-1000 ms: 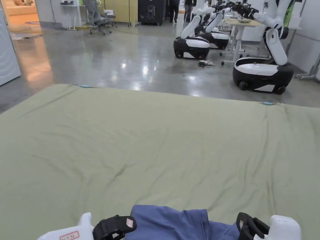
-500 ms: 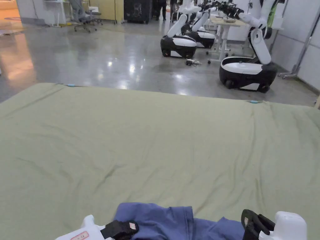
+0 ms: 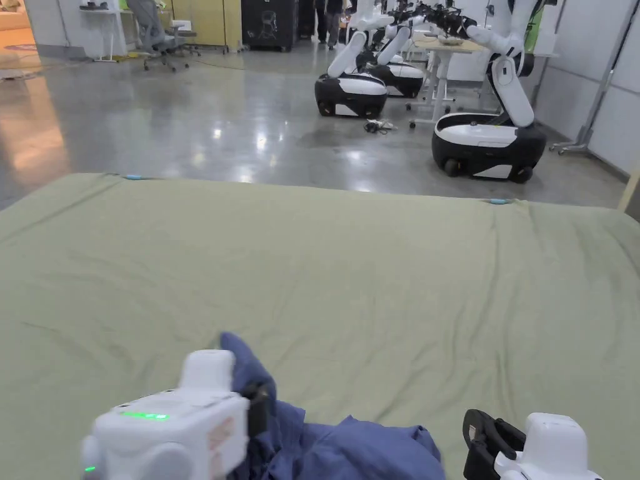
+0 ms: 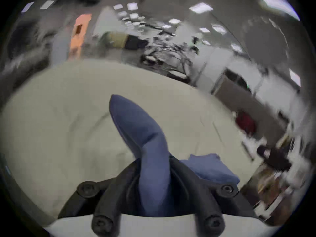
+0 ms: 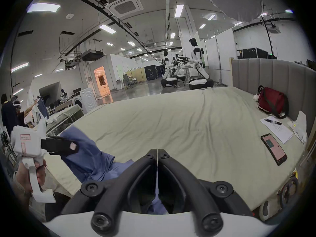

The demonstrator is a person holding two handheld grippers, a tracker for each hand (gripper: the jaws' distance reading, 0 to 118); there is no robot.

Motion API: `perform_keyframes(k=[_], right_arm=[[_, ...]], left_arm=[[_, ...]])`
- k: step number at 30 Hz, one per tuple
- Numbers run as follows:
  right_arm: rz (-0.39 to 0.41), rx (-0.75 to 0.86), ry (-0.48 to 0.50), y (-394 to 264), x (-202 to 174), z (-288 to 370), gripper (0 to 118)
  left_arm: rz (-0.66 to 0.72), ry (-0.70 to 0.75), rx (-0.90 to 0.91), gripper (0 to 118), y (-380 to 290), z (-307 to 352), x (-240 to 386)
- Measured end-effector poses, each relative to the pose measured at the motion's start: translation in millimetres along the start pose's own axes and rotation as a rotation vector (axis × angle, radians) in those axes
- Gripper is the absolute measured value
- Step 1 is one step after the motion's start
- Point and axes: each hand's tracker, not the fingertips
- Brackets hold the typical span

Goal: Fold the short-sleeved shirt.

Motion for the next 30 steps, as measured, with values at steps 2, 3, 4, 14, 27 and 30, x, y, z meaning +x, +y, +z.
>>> perform_keyframes(k=[2,3,4,14,27,30], right_arm=[[-0.002,0.008,-0.011,0.0,6.5,5.2,6],[-0.003,0.014,-0.023,-0.3,10.0,7.7,6],[0.001,0.021,-0.038,-0.8,13.7,10.1,6],[-0.032,0.024,-0.065,-4.4,45.6,20.6,6],[-0.039,0.007,-0.034,-3.6,40.0,16.5,6],[-0.040,-0.004,-0.029,-2.4,39.8,13.5,6]], left_arm=[[-0.191,0.043,-0.040,8,-5.3,-19.9,57.9],[-0.289,0.084,-0.064,8,-13.6,-33.1,85.1],[-0.381,0.120,-0.094,8,-22.1,-45.9,109.5],[-0.721,0.263,-0.163,82,-81.4,-91.4,167.1],[0.302,-0.249,-0.008,73,-14.8,-22.3,24.8],[0.419,-0.320,-0.126,20,-37.9,-54.4,8.9]])
